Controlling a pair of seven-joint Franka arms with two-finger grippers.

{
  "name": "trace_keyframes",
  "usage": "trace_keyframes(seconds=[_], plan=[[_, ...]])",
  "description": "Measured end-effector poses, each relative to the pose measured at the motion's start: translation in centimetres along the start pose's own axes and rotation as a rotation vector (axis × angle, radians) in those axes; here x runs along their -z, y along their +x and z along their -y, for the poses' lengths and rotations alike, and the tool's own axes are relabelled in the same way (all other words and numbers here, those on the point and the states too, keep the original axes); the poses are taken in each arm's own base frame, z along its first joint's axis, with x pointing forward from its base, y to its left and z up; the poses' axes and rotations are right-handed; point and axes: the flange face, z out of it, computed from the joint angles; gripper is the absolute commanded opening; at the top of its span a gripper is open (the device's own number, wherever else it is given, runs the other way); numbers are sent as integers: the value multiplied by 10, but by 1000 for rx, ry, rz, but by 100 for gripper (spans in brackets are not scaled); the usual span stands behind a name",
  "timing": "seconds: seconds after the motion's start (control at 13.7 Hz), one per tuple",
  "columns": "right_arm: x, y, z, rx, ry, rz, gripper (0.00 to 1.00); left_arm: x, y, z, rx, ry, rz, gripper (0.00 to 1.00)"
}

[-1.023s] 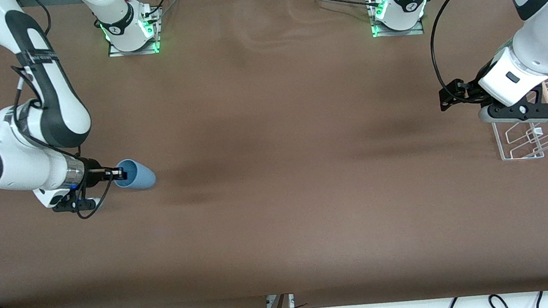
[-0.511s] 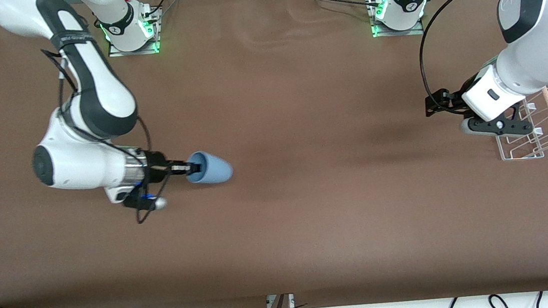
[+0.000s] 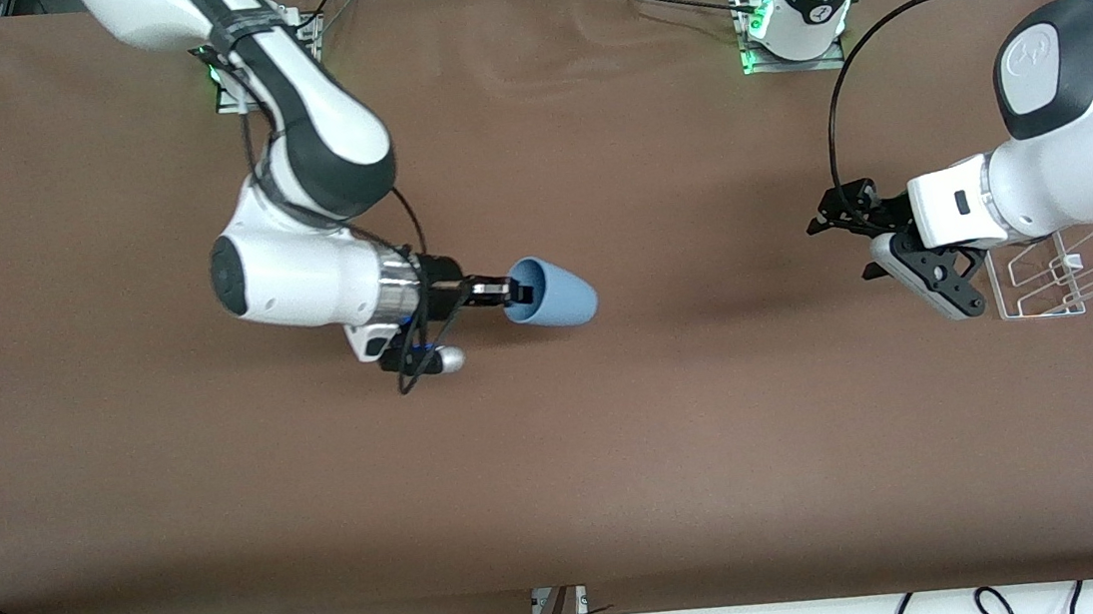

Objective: Transfer cup to left arm and place on rack
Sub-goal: 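Lift the blue cup with the right gripper while the left gripper approaches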

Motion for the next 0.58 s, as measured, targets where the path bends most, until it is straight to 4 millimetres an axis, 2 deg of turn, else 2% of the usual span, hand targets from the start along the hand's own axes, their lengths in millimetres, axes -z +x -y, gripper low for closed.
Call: trace_keyframes(seconds=[0.22, 0.58], plan=[[-19, -14, 32, -50, 64, 17, 0, -11, 14, -3, -210, -60, -85, 100], [-23, -28, 54, -98, 96, 41, 0, -30, 39, -23, -528, -155, -244, 100]])
